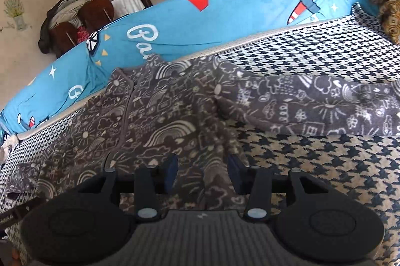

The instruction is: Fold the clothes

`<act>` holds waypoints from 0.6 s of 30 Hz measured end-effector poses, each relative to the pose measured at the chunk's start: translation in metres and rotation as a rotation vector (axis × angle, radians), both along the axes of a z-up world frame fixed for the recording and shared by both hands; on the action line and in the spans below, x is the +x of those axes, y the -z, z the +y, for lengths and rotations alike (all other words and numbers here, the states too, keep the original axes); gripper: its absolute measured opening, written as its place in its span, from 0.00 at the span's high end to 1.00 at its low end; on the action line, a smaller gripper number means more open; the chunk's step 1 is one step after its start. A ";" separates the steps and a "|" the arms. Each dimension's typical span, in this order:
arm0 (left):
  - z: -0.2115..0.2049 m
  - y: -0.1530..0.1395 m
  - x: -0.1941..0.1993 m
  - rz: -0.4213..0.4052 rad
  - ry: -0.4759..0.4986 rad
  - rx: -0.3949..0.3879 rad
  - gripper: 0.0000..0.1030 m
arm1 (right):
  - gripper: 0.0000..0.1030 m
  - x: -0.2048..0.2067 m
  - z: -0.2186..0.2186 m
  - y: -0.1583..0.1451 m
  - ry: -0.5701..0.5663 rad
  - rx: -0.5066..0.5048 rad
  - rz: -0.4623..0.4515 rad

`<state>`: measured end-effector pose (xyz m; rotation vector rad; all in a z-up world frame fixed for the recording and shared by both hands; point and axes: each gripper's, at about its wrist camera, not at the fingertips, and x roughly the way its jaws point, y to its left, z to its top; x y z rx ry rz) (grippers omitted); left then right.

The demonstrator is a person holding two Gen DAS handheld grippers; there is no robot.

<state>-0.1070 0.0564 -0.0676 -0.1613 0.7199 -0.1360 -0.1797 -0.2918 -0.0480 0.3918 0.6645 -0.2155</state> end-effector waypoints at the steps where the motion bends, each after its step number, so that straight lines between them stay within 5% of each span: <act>1: 0.010 0.000 0.003 0.008 -0.034 -0.019 0.00 | 0.57 0.002 0.005 0.001 -0.014 0.000 0.005; 10: 0.099 -0.011 0.028 0.012 -0.302 -0.166 0.00 | 0.56 0.016 0.036 0.011 -0.087 0.005 0.041; 18: 0.154 -0.002 0.056 0.069 -0.388 -0.345 0.00 | 0.56 0.025 0.047 0.018 -0.106 0.004 0.075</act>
